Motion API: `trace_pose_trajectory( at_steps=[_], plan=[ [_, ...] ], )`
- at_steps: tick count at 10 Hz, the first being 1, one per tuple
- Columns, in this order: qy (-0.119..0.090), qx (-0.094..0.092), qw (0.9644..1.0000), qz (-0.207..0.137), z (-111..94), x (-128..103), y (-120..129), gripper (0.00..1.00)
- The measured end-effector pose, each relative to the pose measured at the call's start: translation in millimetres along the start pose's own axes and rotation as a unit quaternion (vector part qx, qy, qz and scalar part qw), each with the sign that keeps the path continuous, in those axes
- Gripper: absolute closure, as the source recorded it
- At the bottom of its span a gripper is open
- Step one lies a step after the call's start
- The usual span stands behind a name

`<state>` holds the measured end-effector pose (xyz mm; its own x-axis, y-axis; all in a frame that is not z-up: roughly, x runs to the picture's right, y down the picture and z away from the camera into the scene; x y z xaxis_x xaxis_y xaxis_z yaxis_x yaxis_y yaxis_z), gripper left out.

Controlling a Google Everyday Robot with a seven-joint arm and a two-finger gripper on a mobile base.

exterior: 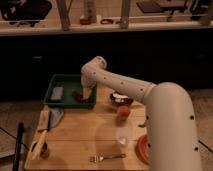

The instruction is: Place grapes in table surface

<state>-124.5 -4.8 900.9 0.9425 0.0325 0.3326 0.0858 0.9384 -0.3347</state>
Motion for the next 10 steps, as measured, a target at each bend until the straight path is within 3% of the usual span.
trace_pose_trajectory(
  at_steps=[5,10],
  plan=[
    [-0.002,-0.026,0.9996,0.008,30,-7,6,0.2],
    [0.001,-0.068,0.9973,0.03,67,-3,17,0.2]
  ],
)
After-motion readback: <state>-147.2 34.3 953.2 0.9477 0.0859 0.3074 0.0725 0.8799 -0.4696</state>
